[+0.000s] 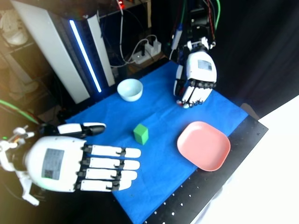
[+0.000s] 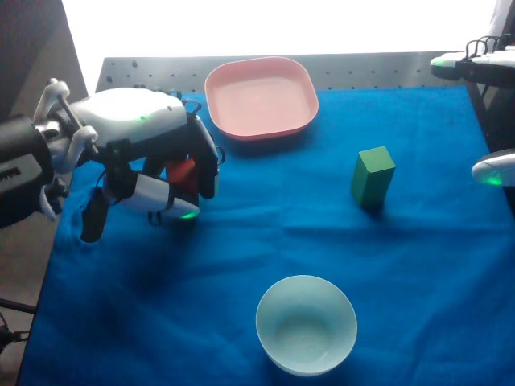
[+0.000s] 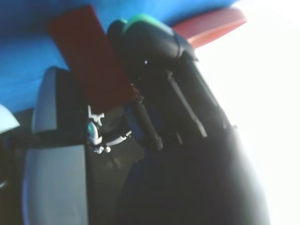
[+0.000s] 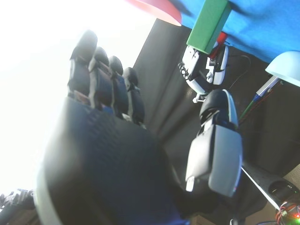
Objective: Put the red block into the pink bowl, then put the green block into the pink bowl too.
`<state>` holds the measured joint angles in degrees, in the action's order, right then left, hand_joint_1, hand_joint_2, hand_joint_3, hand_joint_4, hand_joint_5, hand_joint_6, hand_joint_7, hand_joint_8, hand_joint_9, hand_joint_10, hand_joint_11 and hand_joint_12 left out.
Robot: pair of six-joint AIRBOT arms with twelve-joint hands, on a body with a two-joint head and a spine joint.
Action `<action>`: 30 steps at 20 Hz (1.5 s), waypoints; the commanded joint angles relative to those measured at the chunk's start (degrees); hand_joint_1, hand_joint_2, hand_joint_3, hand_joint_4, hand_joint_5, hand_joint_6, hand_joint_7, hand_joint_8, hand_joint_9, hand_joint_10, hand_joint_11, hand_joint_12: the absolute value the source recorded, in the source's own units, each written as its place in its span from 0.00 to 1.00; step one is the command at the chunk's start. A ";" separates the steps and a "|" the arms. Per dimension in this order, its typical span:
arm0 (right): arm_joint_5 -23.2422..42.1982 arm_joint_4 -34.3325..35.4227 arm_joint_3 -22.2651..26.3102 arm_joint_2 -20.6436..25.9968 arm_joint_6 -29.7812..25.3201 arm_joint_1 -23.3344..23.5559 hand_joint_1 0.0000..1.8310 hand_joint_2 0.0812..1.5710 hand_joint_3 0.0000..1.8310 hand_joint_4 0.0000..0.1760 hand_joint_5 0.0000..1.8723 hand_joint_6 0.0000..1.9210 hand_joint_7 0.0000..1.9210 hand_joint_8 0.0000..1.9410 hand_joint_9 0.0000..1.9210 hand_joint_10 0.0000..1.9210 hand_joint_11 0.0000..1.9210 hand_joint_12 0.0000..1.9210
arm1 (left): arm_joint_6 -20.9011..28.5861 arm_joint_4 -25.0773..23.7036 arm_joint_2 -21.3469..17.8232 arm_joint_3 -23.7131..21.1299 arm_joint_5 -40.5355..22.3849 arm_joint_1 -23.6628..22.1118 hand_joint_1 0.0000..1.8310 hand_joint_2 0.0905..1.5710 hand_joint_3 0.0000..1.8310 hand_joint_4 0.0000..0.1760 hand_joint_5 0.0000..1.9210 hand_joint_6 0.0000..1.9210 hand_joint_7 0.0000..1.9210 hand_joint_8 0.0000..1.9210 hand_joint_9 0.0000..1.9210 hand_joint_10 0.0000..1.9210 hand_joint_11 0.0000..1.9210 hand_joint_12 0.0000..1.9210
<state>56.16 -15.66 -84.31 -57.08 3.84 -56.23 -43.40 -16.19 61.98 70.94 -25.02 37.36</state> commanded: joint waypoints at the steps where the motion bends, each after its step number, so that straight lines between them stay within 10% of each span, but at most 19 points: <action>1: 5.82 3.11 -0.24 -0.06 -0.58 0.72 0.37 0.59 0.00 0.00 0.12 0.00 0.10 0.00 0.10 0.01 0.03 0.35 | -0.17 0.48 -0.33 0.20 -5.55 -1.05 0.74 0.66 0.00 0.00 0.58 0.34 0.53 0.46 0.54 0.55 0.48 0.64; 4: 5.82 3.11 -0.24 -0.08 -0.59 0.72 0.38 0.59 0.00 0.07 0.12 0.00 0.10 0.00 0.09 0.00 0.03 0.31 | -2.45 0.15 -0.28 0.20 -4.92 -3.02 0.76 0.64 0.00 0.00 0.62 0.28 0.56 0.40 0.55 0.54 0.46 0.55; 5: 5.82 3.11 -0.25 -0.10 -0.59 0.72 0.37 0.60 0.00 0.04 0.12 0.00 0.10 0.00 0.10 0.00 0.02 0.34 | -3.39 0.12 -0.23 0.20 -4.82 -4.05 0.76 0.65 0.00 0.00 0.68 0.11 0.55 0.47 0.53 0.59 0.46 0.57; 8: 5.82 3.12 -0.31 -0.22 -0.59 0.72 0.38 0.60 0.00 0.00 0.12 0.00 0.10 0.00 0.09 0.00 0.00 0.37 | -7.06 0.05 0.10 0.66 -4.14 -8.64 0.70 0.65 0.00 0.00 0.71 0.05 0.54 0.56 0.52 0.40 0.37 0.71; 10: 5.82 3.12 -0.40 -0.38 -0.59 0.72 0.40 0.60 0.00 0.11 0.12 0.00 0.09 0.00 0.09 0.00 0.00 0.36 | -8.60 1.73 1.07 2.14 -4.25 -10.83 0.68 0.67 0.00 0.00 0.63 0.23 0.51 0.59 0.49 0.48 0.32 0.79; 13: 5.82 3.13 -0.83 -0.78 -0.59 0.72 0.40 0.60 0.00 0.11 0.12 0.00 0.10 0.00 0.09 0.00 0.00 0.35 | -16.48 9.76 4.49 5.26 -4.34 -13.08 0.69 0.65 0.00 0.00 0.64 0.23 0.53 0.53 0.53 0.43 0.42 0.70; 17: 5.82 3.14 -1.31 -1.26 -0.59 0.72 0.41 0.60 0.00 0.03 0.12 0.00 0.10 0.00 0.09 0.00 0.00 0.33 | -22.67 17.50 10.28 11.21 -1.74 -15.08 0.69 0.65 0.00 0.00 0.64 0.22 0.55 0.51 0.53 0.30 0.25 0.71; 20: 5.82 3.14 -2.05 -2.06 -0.62 0.73 0.41 0.60 0.00 0.00 0.13 0.00 0.11 0.00 0.10 0.00 0.00 0.33 | -22.68 18.65 15.41 17.10 2.27 -16.69 0.68 0.69 0.00 0.00 0.59 0.31 0.47 0.65 0.33 0.49 0.01 0.90; 23: 5.82 3.13 -2.39 -2.47 -0.73 0.73 0.41 0.60 0.00 0.00 0.13 0.00 0.10 0.00 0.09 0.00 0.00 0.32 | -22.73 18.65 18.17 20.25 4.87 -17.49 0.67 0.69 0.00 0.00 0.55 0.39 0.46 0.63 0.44 0.29 0.21 0.68; 24: 5.82 3.13 -2.43 -2.52 -0.84 0.74 0.41 0.60 0.00 0.00 0.12 0.00 0.10 0.00 0.08 0.00 0.00 0.31 | -22.73 18.65 18.46 20.55 5.21 -17.49 0.61 0.68 0.00 0.00 0.53 0.46 0.42 0.30 0.44 0.23 0.23 0.64; 26: 5.82 3.13 -2.43 -2.51 -1.09 0.74 0.41 0.60 0.00 0.00 0.11 0.00 0.10 0.00 0.08 0.00 0.00 0.32 | -22.73 18.66 18.27 20.26 5.24 -17.49 0.55 0.59 0.00 0.00 0.40 0.04 0.38 0.04 0.40 0.10 0.26 0.56; 29: 5.82 3.10 -2.44 -2.50 -1.64 0.73 0.38 0.60 0.00 0.07 0.11 0.00 0.10 0.00 0.08 0.00 0.00 0.32 | -22.78 18.00 16.07 17.97 4.16 -17.47 0.49 0.58 0.00 0.22 0.30 0.00 0.33 0.00 0.37 0.04 0.22 0.52; 30: 5.83 3.08 -2.42 -2.50 -1.72 0.73 0.38 0.59 0.00 0.08 0.11 0.00 0.10 0.00 0.09 0.00 0.01 0.33 | -23.81 17.94 14.72 16.43 3.48 -17.46 0.47 0.56 0.00 0.53 0.27 0.00 0.27 0.00 0.29 0.01 0.10 0.50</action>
<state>55.94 -15.57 -86.46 -59.66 2.68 -56.23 -67.81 1.74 76.07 86.15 -14.15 20.71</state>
